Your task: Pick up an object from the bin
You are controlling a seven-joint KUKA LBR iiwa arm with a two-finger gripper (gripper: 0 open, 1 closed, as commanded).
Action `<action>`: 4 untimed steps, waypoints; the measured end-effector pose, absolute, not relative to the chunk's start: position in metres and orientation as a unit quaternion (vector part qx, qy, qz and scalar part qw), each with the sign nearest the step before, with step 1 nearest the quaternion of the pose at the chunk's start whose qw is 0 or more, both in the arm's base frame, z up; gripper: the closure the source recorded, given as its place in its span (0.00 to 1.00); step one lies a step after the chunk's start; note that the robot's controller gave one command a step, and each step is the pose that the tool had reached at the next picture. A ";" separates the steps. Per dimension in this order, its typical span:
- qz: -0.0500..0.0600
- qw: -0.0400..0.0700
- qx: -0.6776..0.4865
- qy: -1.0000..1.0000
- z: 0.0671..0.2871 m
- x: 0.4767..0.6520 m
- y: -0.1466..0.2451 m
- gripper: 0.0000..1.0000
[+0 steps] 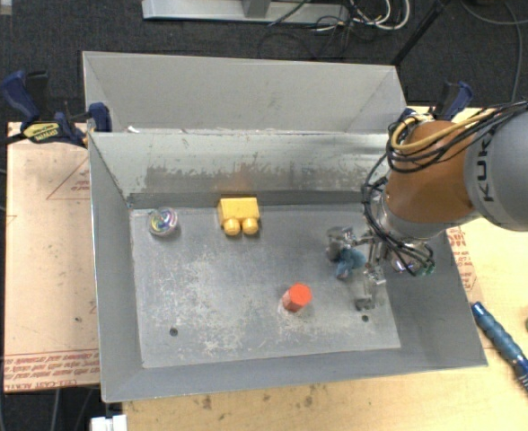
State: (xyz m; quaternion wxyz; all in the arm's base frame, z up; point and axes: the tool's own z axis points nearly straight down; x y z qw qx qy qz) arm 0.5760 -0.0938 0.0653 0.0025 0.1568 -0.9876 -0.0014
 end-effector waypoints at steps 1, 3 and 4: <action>0.000 -0.001 0.157 -0.988 0.070 0.578 -0.094 1.00; 0.000 -0.001 0.396 -0.918 0.149 0.522 -0.136 0.00; -0.002 -0.002 0.379 -0.925 0.087 0.568 -0.110 0.00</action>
Offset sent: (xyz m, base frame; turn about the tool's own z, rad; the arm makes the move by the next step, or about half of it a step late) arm 0.0000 0.0000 0.0000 0.0000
